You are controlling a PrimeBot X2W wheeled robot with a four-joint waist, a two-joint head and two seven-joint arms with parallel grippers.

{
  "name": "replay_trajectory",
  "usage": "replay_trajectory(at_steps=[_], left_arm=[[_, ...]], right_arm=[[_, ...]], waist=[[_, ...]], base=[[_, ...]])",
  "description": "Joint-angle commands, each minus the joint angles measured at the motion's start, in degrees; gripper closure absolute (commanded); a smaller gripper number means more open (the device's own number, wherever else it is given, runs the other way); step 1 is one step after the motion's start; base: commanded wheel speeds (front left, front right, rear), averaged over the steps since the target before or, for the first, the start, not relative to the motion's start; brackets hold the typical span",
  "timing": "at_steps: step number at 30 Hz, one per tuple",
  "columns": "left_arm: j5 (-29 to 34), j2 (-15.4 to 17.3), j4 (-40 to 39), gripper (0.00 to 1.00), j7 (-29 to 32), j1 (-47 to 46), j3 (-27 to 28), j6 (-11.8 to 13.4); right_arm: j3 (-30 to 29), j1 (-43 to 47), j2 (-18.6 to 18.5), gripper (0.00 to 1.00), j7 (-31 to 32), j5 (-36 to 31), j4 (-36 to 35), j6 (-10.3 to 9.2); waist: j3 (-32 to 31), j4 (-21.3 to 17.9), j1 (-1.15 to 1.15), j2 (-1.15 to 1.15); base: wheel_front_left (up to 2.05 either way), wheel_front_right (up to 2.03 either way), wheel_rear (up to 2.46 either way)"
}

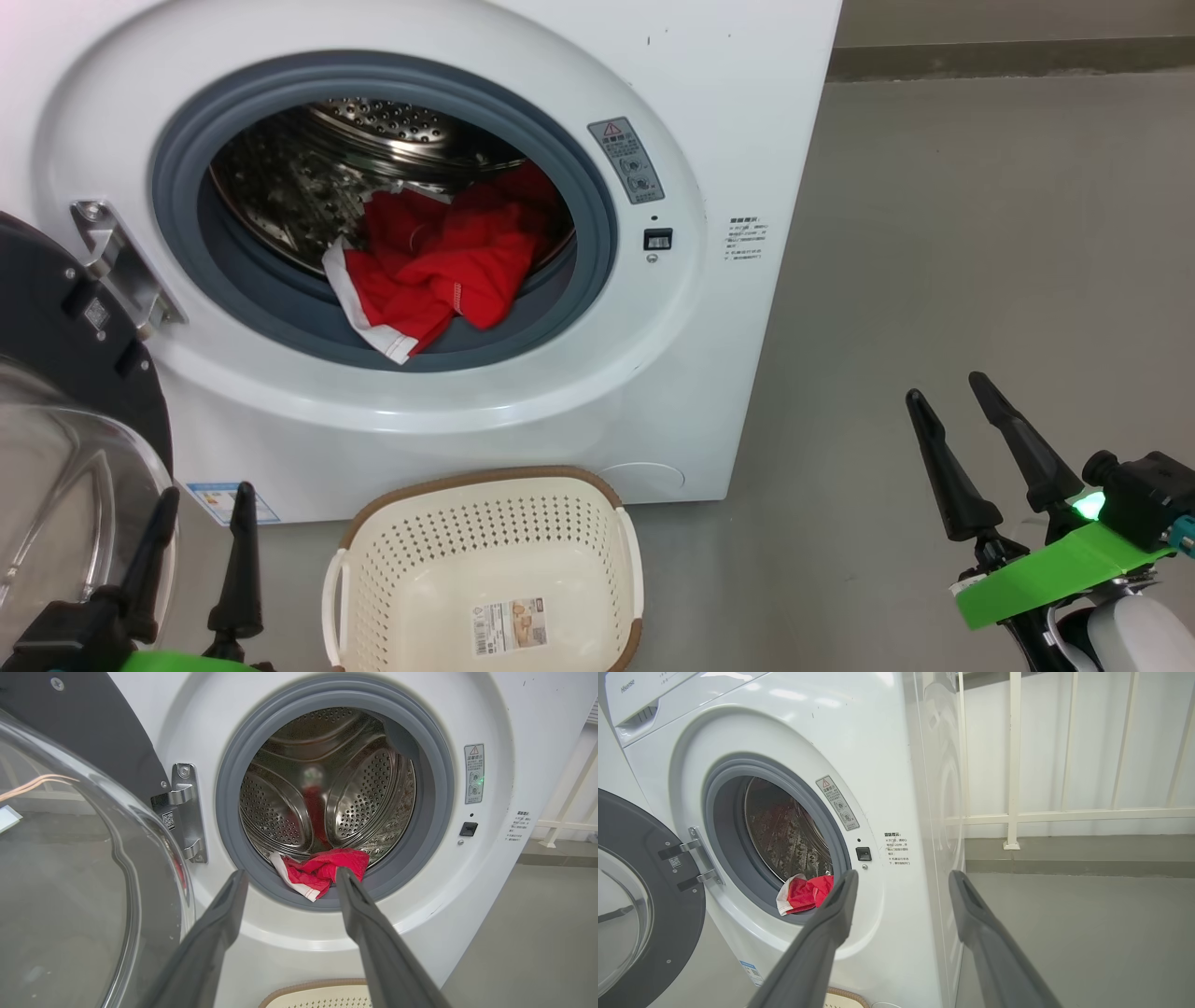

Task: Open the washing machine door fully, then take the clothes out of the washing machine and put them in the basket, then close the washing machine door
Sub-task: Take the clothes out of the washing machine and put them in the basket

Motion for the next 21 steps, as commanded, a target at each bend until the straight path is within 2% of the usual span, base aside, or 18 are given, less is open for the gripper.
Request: replay_trajectory(at_steps=[1, 21], left_arm=[[0.43, 1.14, -1.11, 0.0, -0.47, -1.56, 2.31, -0.21], [0.94, 1.29, -1.21, 0.0, -0.47, -1.85, 2.48, 0.01]], right_arm=[[0.88, -0.43, -0.94, 0.0, -0.33, -0.77, -1.34, 0.09], [0.42, -0.69, -0.68, 0.0, -0.33, -0.9, -1.37, 0.09]], waist=[[0.01, 0.0, 0.0, 0.0], [0.53, -0.16, 0.0, 0.0]], base=[[0.0, 0.0, 0.0], [0.0, 0.0, 0.0]])
